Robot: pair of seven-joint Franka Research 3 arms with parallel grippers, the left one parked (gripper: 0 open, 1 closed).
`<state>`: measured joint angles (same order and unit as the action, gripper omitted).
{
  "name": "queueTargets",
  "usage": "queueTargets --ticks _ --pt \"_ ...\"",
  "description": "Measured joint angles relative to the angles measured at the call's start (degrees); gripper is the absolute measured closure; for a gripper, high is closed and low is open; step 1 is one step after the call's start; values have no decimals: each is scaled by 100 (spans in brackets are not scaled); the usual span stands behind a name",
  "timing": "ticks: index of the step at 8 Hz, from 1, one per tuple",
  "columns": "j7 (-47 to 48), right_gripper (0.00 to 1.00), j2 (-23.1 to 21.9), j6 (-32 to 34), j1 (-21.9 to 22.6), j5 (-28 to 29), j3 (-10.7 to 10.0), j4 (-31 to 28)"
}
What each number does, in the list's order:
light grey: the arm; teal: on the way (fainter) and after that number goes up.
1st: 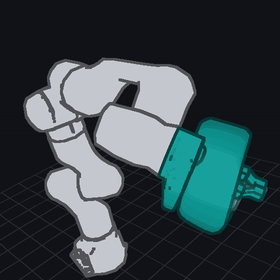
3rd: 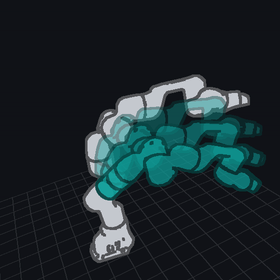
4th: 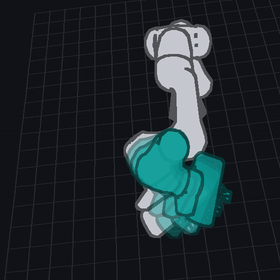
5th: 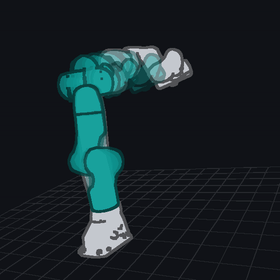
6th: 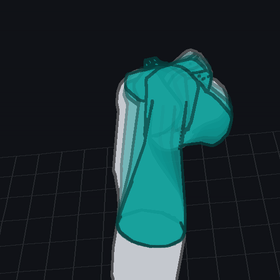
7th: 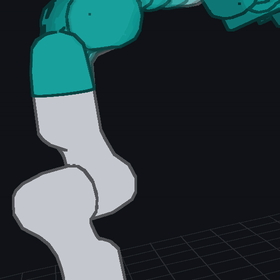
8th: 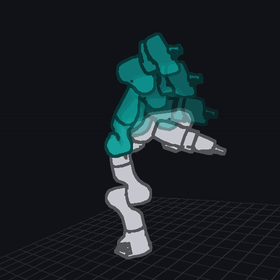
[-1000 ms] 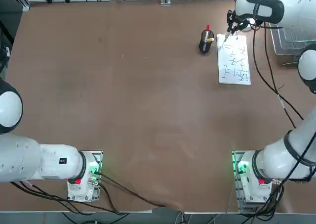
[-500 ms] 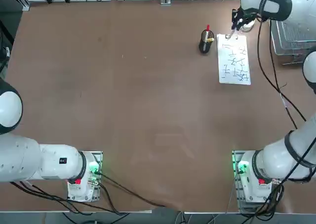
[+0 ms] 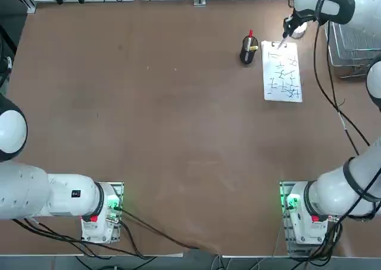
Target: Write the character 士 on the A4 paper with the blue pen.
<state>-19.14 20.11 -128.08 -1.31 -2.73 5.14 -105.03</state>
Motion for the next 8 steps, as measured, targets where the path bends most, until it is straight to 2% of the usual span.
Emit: queueTargets --ticks 4,6,8 --pt "-1168 81 15 0 -1 -1049 61 -27" --pt "-1780 81 40 -5 18 -1252 136 -32" --pt "-2179 81 42 -31 52 -1508 306 -32"
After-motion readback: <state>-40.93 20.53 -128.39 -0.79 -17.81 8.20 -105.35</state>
